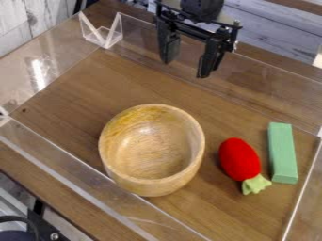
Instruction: Put the green block in the brown bowl
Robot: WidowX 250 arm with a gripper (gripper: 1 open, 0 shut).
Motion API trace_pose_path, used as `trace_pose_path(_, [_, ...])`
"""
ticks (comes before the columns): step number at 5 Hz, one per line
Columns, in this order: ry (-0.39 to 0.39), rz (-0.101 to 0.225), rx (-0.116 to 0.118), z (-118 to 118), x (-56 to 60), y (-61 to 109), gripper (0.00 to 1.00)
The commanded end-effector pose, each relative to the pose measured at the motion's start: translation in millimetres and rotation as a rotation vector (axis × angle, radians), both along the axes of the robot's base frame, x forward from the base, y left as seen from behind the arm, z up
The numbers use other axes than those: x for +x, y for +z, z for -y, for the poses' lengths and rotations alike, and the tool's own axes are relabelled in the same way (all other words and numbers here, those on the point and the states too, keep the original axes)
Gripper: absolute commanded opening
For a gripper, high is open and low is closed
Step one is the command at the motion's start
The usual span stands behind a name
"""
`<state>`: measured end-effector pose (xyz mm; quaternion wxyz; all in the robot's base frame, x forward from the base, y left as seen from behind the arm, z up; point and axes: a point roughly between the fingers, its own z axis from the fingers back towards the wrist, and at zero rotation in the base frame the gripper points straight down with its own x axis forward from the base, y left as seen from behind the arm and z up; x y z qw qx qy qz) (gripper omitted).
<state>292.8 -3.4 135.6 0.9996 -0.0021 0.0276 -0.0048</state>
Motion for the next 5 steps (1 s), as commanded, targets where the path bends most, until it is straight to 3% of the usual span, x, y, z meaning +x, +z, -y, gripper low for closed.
trace_pose_path(1, [0.043, -0.018, -0.022, 15.8, -3.4, -2.0, 1.0])
trace_pose_path(3, [0.253, -0.014, -0.096, 65.9, 4.0, -12.5, 1.0])
trace_pose_path(5, [0.204, -0.012, -0.151, 115.2, 16.2, -28.6, 1.0])
